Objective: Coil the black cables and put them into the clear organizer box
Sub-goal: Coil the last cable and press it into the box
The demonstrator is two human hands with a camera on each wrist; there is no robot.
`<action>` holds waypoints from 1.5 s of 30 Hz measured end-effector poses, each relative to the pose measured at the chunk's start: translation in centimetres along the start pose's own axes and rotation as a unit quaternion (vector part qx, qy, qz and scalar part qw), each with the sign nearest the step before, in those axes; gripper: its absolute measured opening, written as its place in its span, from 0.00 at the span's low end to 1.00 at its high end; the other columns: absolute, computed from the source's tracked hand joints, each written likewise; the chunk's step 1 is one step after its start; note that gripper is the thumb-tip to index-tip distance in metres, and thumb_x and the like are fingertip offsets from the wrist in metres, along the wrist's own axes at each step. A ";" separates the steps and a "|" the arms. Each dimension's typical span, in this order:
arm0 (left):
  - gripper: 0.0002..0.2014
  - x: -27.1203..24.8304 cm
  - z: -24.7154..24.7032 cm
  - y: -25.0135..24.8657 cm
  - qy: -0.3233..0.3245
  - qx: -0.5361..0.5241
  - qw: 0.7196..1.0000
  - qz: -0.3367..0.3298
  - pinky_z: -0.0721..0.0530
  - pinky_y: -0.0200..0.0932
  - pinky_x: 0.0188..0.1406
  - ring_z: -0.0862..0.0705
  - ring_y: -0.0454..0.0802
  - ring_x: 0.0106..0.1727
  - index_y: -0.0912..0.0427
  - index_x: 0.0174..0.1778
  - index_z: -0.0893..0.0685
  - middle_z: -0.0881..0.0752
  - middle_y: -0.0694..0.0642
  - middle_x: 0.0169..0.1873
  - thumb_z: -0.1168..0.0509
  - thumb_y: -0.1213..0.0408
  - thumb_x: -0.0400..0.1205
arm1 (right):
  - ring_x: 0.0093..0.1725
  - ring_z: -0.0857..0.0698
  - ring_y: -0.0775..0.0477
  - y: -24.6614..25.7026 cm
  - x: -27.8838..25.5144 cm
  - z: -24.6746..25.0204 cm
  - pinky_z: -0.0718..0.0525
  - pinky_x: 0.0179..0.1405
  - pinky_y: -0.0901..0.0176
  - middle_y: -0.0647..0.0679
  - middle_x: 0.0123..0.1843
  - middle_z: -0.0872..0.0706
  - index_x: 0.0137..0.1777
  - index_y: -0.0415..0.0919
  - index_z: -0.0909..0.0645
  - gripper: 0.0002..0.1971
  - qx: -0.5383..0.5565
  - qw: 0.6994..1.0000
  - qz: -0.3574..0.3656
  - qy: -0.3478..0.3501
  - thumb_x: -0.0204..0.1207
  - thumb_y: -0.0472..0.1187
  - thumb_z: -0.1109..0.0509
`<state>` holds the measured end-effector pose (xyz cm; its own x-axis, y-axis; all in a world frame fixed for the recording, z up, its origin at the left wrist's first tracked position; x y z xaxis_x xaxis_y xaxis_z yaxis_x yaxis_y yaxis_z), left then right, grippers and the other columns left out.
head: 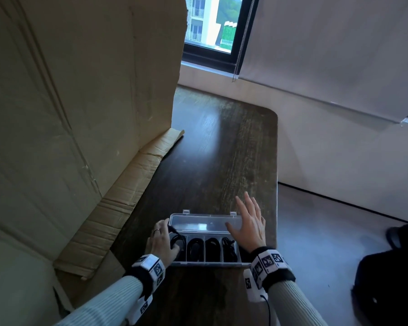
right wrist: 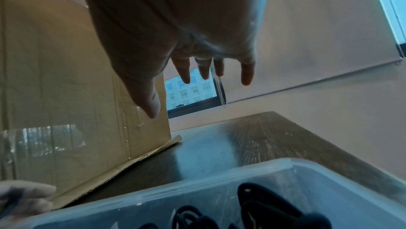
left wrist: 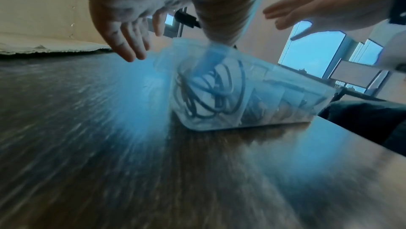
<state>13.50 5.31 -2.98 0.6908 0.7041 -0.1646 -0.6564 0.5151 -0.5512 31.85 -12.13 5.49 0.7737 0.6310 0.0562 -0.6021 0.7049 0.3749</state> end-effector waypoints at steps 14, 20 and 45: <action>0.05 -2.3 1.0 0.3 -0.049 0.114 0.983 -0.133 0.21 0.46 0.44 0.18 0.46 0.52 0.42 0.30 0.10 0.15 0.37 0.45 0.20 0.52 0.65 | 0.77 0.29 0.34 -5.9 2.3 -4.2 0.30 0.75 0.46 0.33 0.79 0.30 0.80 0.29 0.38 0.34 0.205 0.923 -0.289 0.148 0.82 0.51 0.35; 0.07 -1.1 1.9 -1.2 -0.020 0.176 0.984 -0.020 0.29 0.43 0.53 0.29 0.46 0.57 0.45 0.38 0.09 0.27 0.42 0.50 0.29 0.48 0.74 | 0.63 0.17 0.35 -7.2 1.2 -2.2 0.17 0.60 0.41 0.36 0.65 0.17 0.73 0.38 0.25 0.30 0.453 0.831 -0.324 0.000 0.81 0.61 0.41; 0.26 -3.5 2.4 0.7 0.099 0.012 0.975 -0.197 0.49 0.45 0.80 0.47 0.42 0.83 0.48 0.79 0.35 0.41 0.40 0.80 0.41 0.51 0.84 | 0.84 0.65 0.51 -6.5 -9.6 -4.8 0.50 0.84 0.38 0.61 0.85 0.61 0.82 0.63 0.49 0.38 0.036 0.973 0.036 0.225 0.77 0.55 0.30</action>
<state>9.91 4.32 -0.81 0.9344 0.3422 -0.0995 -0.3331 0.7397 -0.5847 27.39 -21.23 -1.99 0.5561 0.7672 -0.3196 -0.6241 0.6395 0.4490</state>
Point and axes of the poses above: each hand's wrist, its own x-axis towards the middle knuckle, its own z-axis out of the back of the hand, y = z × x, the point moved 3 cm from there along x, towards the middle knuckle
